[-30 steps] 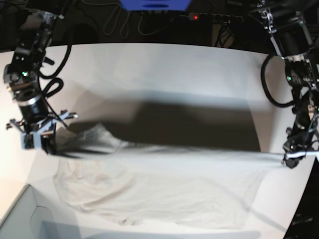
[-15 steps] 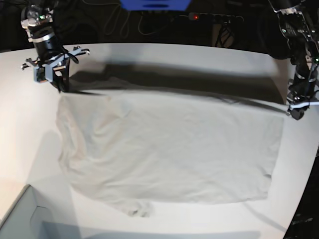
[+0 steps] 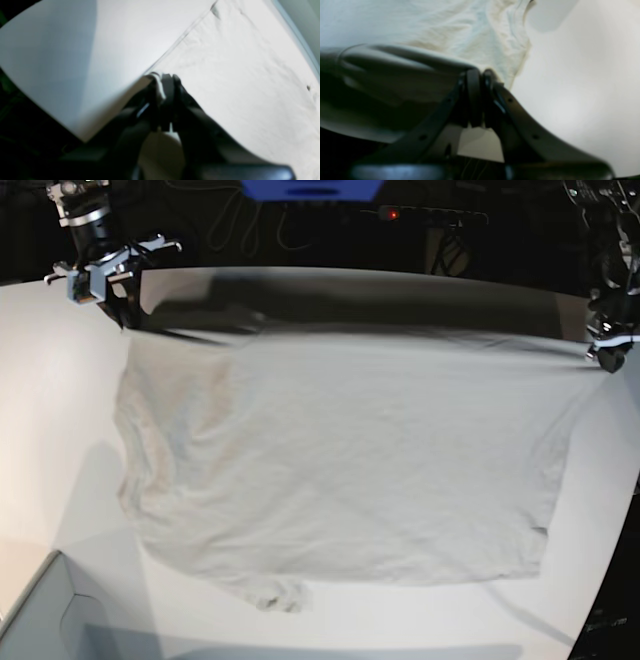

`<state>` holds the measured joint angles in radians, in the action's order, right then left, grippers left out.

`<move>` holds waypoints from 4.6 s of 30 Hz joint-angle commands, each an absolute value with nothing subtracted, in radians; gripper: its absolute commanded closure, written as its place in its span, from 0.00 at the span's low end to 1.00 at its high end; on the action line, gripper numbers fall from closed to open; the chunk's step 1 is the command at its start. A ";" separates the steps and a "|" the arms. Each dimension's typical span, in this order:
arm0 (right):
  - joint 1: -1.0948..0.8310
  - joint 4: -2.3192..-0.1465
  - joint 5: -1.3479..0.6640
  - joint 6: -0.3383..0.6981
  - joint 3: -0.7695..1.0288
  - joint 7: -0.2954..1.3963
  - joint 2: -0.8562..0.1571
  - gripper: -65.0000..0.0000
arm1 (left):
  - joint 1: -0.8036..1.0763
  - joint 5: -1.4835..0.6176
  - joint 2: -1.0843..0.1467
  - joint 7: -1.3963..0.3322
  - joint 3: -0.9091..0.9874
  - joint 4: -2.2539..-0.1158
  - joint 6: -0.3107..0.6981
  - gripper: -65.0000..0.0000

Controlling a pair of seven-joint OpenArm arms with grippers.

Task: Layout the t-shirt on the table in an organized manner, then fold the t-shirt properly
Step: 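Lay the shirt flat by drawing both grippers back across the table, then lower the held shirt edge onto the table with both grippers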

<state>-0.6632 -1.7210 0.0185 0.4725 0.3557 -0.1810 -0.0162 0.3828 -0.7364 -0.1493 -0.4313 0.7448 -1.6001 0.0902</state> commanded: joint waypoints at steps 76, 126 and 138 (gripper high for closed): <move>0.005 -1.104 0.024 0.467 0.283 -0.298 -0.137 0.96 | -0.185 -0.572 -0.288 -0.410 0.607 -1.086 0.093 0.94; -0.265 -1.221 0.136 0.466 0.386 -0.300 -0.079 0.49 | -0.162 -0.575 -0.251 -0.403 0.671 -0.860 0.093 1.00; -0.183 -1.066 0.136 0.466 0.384 -0.308 -0.127 0.60 | -0.156 -0.576 -0.295 -0.403 0.673 -0.862 0.093 1.00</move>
<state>-0.1833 -1.0534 0.1463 0.4709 0.3828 -0.2836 -0.1158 -0.1421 -0.5724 -0.2771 -0.4183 0.6708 -0.8478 0.0895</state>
